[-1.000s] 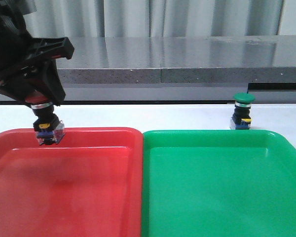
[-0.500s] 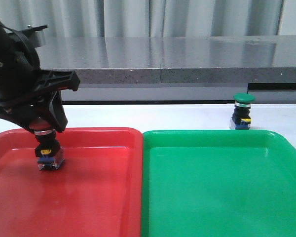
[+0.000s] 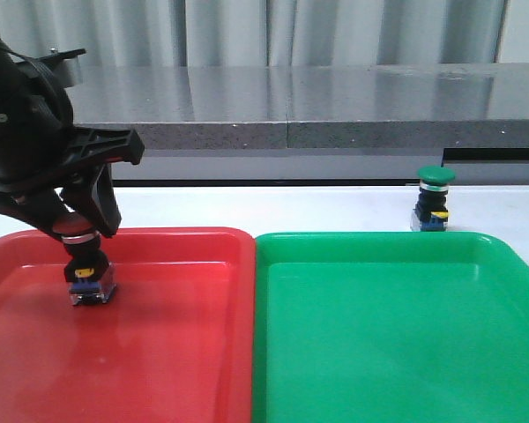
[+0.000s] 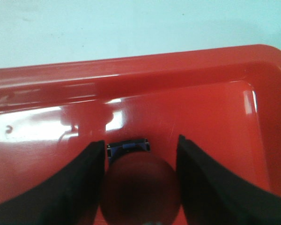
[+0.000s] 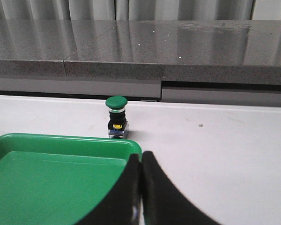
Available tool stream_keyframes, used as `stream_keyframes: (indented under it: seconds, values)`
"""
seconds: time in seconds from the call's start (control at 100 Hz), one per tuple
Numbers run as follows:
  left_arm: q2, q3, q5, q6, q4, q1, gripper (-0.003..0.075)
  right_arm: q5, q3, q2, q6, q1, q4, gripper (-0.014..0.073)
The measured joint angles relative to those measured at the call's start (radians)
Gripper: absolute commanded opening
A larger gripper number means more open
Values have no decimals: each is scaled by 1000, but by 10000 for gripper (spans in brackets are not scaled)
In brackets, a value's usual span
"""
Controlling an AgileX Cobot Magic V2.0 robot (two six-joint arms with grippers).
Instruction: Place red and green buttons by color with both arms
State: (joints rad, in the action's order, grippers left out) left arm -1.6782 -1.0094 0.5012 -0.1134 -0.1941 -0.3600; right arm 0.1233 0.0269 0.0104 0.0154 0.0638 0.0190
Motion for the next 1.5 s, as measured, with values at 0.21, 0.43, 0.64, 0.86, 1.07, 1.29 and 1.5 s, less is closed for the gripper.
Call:
stream_keyframes:
  seconds: [0.21,0.43,0.64,0.86,1.07,1.29,1.5]
  values:
    - [0,0,-2,0,-7,0,520,0,0,0,0,0,0,-109]
    - [2,0,-2,0,-9,0,516,0,0,0,0,0,0,-109]
    - [75,0,-26,0,-9,0,516,0,0,0,0,0,0,-109]
    - [186,0,-97,0,31,5,516,0,0,0,0,0,0,-109]
    - [293,0,-125,0,46,87,516,0,0,0,0,0,0,-109]
    - [416,9,-111,0,84,178,516,0,0,0,0,0,0,-109]
    - [572,83,-102,-2,109,199,516,0,0,0,0,0,0,-109]
